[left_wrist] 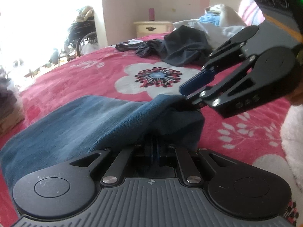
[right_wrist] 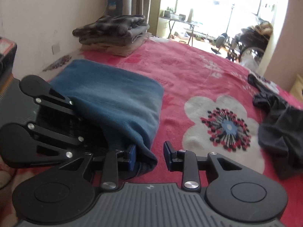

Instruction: Fold clothes

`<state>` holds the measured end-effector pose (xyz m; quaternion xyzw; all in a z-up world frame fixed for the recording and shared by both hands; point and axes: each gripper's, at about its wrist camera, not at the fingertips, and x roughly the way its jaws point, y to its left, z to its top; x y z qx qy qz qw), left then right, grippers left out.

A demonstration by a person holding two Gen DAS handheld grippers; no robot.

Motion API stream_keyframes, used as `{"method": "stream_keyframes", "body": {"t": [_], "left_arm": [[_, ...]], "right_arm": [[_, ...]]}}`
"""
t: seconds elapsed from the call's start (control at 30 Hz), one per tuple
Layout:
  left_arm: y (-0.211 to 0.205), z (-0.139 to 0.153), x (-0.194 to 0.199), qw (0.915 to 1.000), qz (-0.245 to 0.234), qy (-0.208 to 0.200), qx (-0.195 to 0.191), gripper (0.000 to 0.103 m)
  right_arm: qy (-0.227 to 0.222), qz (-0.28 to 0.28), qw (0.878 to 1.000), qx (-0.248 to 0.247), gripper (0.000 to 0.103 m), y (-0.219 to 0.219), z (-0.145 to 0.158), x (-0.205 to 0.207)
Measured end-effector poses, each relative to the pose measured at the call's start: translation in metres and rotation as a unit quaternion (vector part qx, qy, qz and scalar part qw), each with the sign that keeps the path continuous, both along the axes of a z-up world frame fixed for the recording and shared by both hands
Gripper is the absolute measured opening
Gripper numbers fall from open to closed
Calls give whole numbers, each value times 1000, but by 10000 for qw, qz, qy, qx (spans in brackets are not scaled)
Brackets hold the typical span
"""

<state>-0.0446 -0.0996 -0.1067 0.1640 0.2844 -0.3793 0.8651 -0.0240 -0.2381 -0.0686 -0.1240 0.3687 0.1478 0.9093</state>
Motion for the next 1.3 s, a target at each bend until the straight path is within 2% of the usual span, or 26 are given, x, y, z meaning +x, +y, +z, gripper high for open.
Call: {"method": "stream_keyframes", "body": {"t": [0.07, 0.1, 0.23, 0.37, 0.47, 0.63, 0.77, 0.93, 1.03, 1.13, 1.3], "left_arm": [[-1, -1, -1, 9999, 64, -75, 39, 7], [-2, -2, -2, 9998, 113, -141, 80, 7], [1, -3, 0, 9970, 703, -307, 96, 6], [2, -4, 13, 9923, 1237, -66, 17, 6], [-2, -6, 13, 9910, 1332, -72, 69, 6], [1, -5, -1, 9942, 997, -345, 213, 7], [9, 2, -17, 9965, 682, -415, 260, 17], [30, 16, -34, 9990, 278, -313, 176, 24], [50, 28, -44, 9999, 35, -136, 92, 26], [67, 37, -49, 9999, 66, -71, 118, 26], [89, 52, -50, 9992, 310, -242, 3, 28]], "right_arm": [[-46, 16, 9999, -119, 17, 6, -4, 3], [-69, -15, 9999, -111, 3, 9, -4, 4], [-260, -48, 9996, 105, 2, 11, 5, -7], [-480, 36, 9980, 408, 1, 8, 19, -23], [-277, 306, 9988, 250, 2, 15, 8, -25], [-70, 274, 9996, 89, 2, 16, 1, -25], [4, 110, 9999, 58, 6, 11, 3, -26], [96, -94, 9999, 20, 8, 5, 4, -28], [-11, -99, 9999, 26, 10, 4, 14, -33], [-229, 157, 9996, 59, 10, 10, 28, -41], [34, 510, 9984, 244, 10, 34, 31, -41]]}}
